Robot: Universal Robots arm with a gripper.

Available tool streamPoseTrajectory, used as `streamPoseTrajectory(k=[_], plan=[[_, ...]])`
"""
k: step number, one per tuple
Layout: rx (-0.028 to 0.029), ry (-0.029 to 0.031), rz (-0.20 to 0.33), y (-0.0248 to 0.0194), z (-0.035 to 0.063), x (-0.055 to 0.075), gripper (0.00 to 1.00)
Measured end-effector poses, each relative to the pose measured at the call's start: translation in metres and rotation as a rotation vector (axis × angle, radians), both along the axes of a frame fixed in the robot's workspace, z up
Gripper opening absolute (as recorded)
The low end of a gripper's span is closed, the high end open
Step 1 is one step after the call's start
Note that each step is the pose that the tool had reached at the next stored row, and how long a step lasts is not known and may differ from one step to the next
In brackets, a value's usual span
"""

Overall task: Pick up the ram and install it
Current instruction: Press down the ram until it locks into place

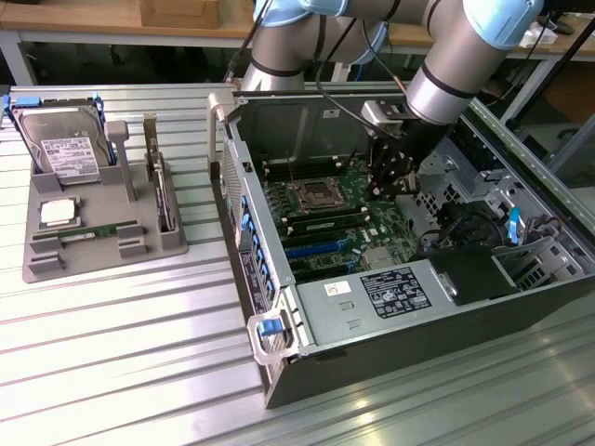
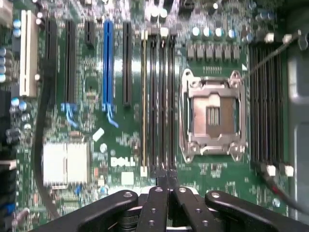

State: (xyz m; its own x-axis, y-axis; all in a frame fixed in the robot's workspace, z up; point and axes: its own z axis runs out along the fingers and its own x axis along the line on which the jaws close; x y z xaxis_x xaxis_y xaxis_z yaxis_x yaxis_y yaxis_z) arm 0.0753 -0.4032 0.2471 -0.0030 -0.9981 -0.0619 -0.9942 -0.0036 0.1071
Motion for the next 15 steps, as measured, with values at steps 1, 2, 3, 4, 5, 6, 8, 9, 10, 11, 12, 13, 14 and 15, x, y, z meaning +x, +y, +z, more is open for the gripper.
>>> streamPoseTrajectory(k=[1, 2, 3, 4, 5, 6, 8, 9, 10, 11, 12, 13, 14, 15], plan=[[0.0015, 0.0, 0.0, 0.0, 0.0002, 0.003, 0.11], [0.0051, 0.0001, 0.0, 0.0, 0.0015, 0.008, 0.11], [0.0071, 0.0001, 0.0, 0.0, 0.0043, 0.011, 0.11], [0.0083, 0.0001, 0.0, 0.0, 0.0076, 0.012, 0.11], [0.0095, 0.0, 0.0, 0.0, 0.0147, 0.014, 0.11], [0.0104, 0.0001, 0.0, 0.0, 0.0197, 0.015, 0.11], [0.0131, 0.0, 0.0, 0.0, 0.0327, 0.019, 0.11], [0.0141, 0.0001, 0.0, 0.0, 0.0356, 0.022, 0.11], [0.0151, 0.0, 0.0, 0.0, 0.0388, 0.024, 0.11], [0.0162, 0.0, 0.0, 0.0, 0.0433, 0.028, 0.11], [0.0177, 0.0, 0.0, 0.0, 0.0474, 0.031, 0.11], [0.0182, 0.0, 0.0, 0.0, 0.0516, 0.033, 0.11], [0.0187, 0.0, 0.0, 0.0, 0.0525, 0.033, 0.11], [0.0187, 0.0, 0.0, 0.0, 0.0525, 0.033, 0.11]])
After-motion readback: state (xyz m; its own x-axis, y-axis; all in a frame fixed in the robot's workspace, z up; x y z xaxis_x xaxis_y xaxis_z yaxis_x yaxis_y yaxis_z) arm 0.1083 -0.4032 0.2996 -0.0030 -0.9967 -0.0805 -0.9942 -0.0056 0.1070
